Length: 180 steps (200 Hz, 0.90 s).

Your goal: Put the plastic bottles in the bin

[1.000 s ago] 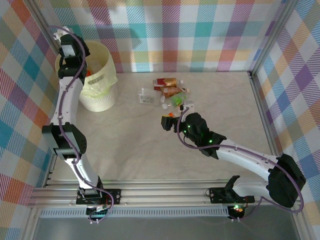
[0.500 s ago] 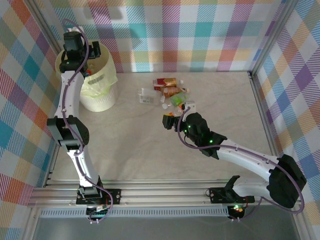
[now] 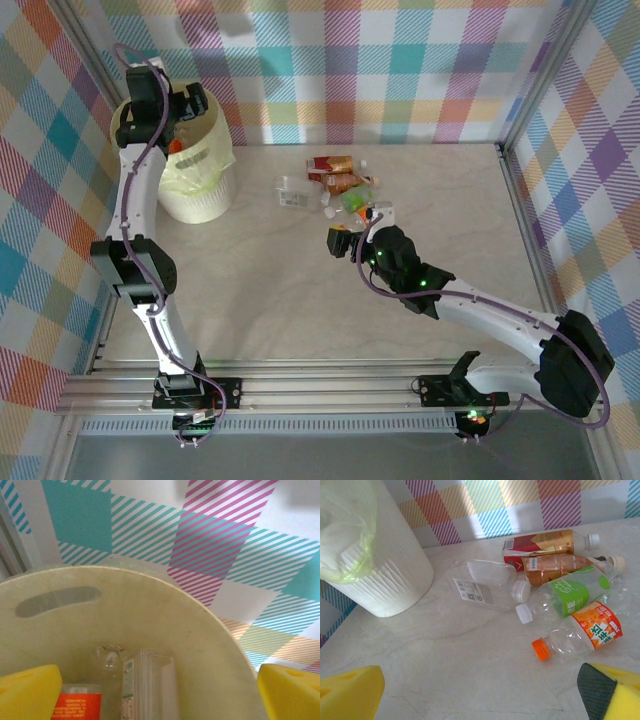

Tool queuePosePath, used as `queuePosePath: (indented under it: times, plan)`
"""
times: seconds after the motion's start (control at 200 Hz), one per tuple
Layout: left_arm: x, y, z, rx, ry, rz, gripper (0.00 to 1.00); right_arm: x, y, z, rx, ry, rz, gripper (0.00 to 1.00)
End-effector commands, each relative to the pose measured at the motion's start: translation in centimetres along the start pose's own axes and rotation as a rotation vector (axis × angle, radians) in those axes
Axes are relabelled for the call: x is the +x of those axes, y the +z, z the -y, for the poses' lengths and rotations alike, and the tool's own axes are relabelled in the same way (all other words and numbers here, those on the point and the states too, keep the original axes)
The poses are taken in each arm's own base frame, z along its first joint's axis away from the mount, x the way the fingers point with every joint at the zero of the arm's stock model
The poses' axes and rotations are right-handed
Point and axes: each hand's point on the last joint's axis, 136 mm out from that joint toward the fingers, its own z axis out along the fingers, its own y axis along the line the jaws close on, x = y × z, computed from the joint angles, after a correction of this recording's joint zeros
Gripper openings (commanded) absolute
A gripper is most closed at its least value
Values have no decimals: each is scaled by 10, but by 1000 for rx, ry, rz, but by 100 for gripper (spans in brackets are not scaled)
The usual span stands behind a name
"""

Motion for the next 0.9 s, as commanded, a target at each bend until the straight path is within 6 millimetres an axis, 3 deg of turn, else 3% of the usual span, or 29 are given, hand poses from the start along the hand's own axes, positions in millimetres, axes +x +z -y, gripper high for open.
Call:
queuePosePath:
  times: [0.0, 0.19, 0.505, 0.895]
  plan:
    - [-23, -34, 13, 76, -106, 46, 100, -8, -4, 5, 26, 20, 23, 100]
    - [-17, -58, 35, 189, -217, 32, 100, -9, -5, 22, 96, 45, 42, 100]
    - [-1, -120, 67, 325, -332, 87, 100, -10, 4, 45, 144, 44, -8, 100]
    - [59, -171, 60, 361, -420, -8, 100, 0, 33, 94, 206, 159, -95, 100]
